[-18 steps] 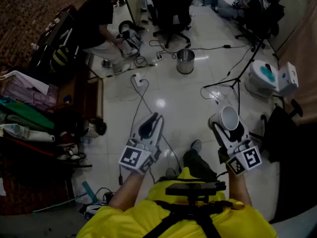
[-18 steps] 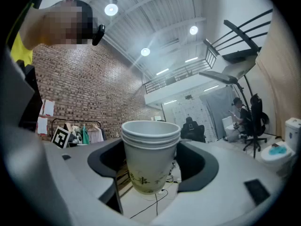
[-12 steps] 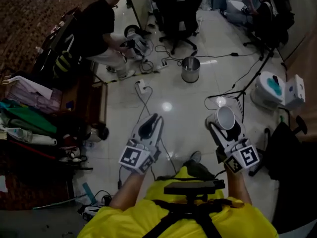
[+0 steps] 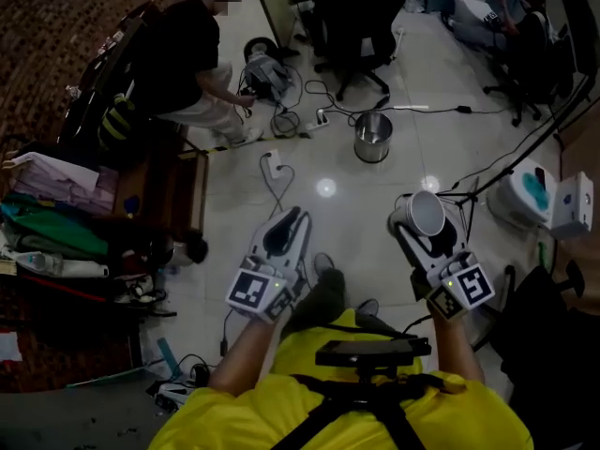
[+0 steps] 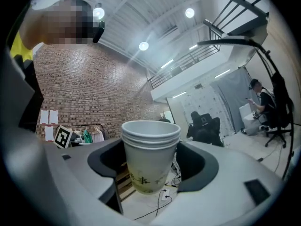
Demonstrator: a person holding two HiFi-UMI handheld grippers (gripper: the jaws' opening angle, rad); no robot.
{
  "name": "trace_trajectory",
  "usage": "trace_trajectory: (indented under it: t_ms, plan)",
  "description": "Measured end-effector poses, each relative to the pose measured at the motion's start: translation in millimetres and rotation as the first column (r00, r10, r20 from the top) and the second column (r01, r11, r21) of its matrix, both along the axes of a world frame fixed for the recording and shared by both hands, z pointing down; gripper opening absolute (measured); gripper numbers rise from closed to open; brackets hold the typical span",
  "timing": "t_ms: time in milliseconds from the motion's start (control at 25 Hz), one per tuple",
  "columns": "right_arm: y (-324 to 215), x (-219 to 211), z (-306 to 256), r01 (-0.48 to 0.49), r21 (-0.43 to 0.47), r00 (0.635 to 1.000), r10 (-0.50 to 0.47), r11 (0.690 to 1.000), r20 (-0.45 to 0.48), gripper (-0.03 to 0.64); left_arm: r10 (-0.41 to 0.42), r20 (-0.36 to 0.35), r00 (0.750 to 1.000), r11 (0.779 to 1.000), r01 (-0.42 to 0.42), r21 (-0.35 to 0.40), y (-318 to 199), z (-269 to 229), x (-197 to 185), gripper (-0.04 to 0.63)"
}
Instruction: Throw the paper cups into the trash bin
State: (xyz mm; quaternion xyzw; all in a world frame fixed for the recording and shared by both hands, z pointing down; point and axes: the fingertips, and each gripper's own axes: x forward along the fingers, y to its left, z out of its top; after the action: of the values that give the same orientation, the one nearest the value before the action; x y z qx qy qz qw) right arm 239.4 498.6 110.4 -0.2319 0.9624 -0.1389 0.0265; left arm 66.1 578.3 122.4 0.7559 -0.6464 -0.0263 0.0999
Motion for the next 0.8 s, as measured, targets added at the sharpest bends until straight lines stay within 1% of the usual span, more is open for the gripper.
trace_trajectory:
  t_ms: [80, 200, 320, 400, 520, 640, 800]
  plan:
    - [-29.9, -16.0, 4.0, -0.019, 0.003, 1.000, 0.019, 1.000, -0.016, 0.347, 0.014, 0.007, 1.000, 1.000, -0.014, 0.005, -31.9, 6.2, -19.1, 0.048]
    - [-80.1, -42.4, 5.4, -0.057, 0.020, 0.997, 0.058, 0.998, -0.044, 0.347, 0.046, 0.011, 0.999, 0.998, -0.046, 0.035, -90.8, 10.0, -48.5, 0.048]
    - [-130.2, -70.7, 0.0, -0.096, 0.024, 0.994, 0.097, 0.995, -0.055, 0.347, 0.093, 0.016, 0.996, 0.994, -0.093, 0.052, -152.1, 10.3, -76.8, 0.048]
    - [-157.5, -90.1, -8.2, -0.110, 0.054, 0.991, 0.113, 0.992, -0.071, 0.347, 0.123, 0.018, 0.992, 0.991, -0.124, 0.056, -186.2, 4.3, -93.2, 0.048]
    - [-201.0, -115.8, -12.7, -0.146, 0.078, 0.983, 0.153, 0.986, -0.102, 0.347, 0.162, 0.019, 0.987, 0.986, -0.163, 0.042, -233.0, 2.2, -117.4, 0.048]
    - [-244.2, -131.2, -11.3, -0.162, 0.064, 0.982, 0.167, 0.985, -0.089, 0.347, 0.184, 0.023, 0.983, 0.983, -0.184, 0.014, -279.4, 5.6, -132.1, 0.048]
    - [-304.3, -138.1, 4.1, -0.169, 0.030, 0.980, 0.171, 0.985, -0.099, 0.347, 0.179, 0.019, 0.984, 0.984, -0.178, -0.020, -340.1, 19.8, -140.9, 0.048]
